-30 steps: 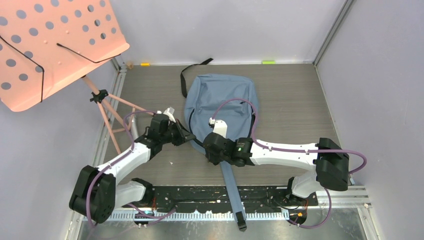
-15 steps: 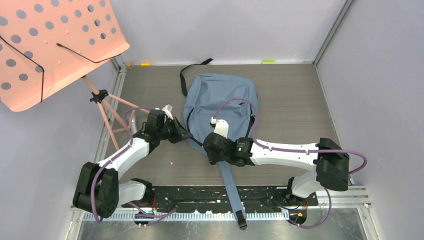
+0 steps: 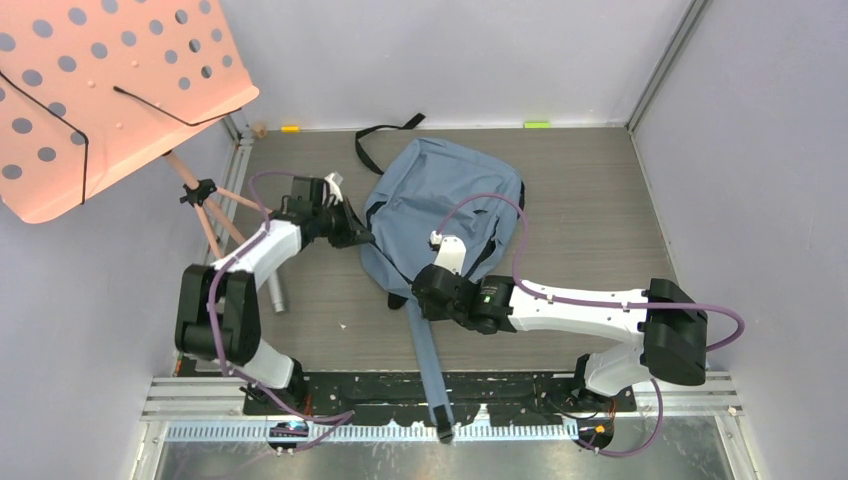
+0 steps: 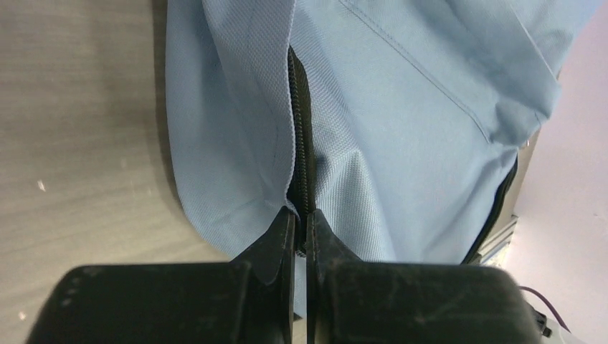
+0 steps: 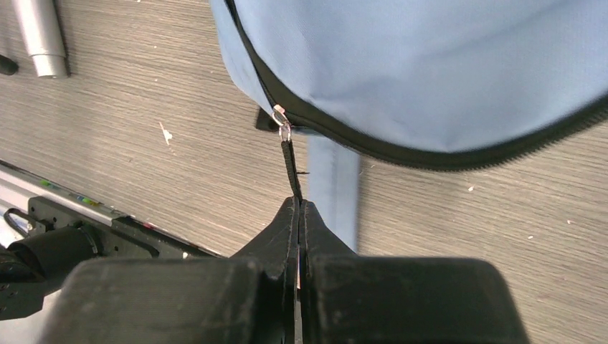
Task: Pack the student bag
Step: Zip the student bag at the center of the board.
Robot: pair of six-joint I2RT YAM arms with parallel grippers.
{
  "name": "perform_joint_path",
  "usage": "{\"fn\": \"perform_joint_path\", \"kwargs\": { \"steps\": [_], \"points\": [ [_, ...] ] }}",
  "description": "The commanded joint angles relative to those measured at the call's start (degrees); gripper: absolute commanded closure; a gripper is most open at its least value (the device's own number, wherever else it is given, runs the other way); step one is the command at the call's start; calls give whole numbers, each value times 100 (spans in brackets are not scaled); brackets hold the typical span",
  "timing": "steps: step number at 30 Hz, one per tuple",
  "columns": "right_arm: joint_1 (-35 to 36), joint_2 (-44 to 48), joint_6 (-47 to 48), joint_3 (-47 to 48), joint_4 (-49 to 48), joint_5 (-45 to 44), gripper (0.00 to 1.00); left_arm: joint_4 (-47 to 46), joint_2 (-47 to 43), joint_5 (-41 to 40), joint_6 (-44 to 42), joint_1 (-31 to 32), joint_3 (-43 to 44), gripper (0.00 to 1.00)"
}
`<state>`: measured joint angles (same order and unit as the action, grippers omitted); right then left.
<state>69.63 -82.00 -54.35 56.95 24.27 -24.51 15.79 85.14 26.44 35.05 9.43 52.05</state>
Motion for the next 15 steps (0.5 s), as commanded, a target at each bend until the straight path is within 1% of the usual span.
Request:
{"fn": "perform_joint_path", "kwargs": {
  "steps": [1, 5, 8, 11, 12, 13, 15],
  "points": [
    [51, 246, -94, -87, 462, -51, 100, -700, 710, -515, -610, -213, 1010, 100],
    [51, 257, -108, -121, 484, -76, 99, -775, 1301, -498, -884, -216, 1680, 100],
    [47, 237, -109, -112, 493, -89, 99, -819, 1625, -336, -993, -212, 2063, 100],
    [38, 221, -103, -87, 493, -94, 99, -842, 1730, -146, -1032, -214, 2186, 100],
    [40, 209, -102, -70, 491, -96, 99, -841, 1702, -91, -1020, -216, 2163, 99],
    [42, 205, -94, -52, 491, -104, 100, -841, 1658, -33, -999, -214, 2119, 90],
    [42, 188, -79, -26, 491, -112, 100, -830, 1474, -39, -952, -214, 1961, 69]
  ]
}}
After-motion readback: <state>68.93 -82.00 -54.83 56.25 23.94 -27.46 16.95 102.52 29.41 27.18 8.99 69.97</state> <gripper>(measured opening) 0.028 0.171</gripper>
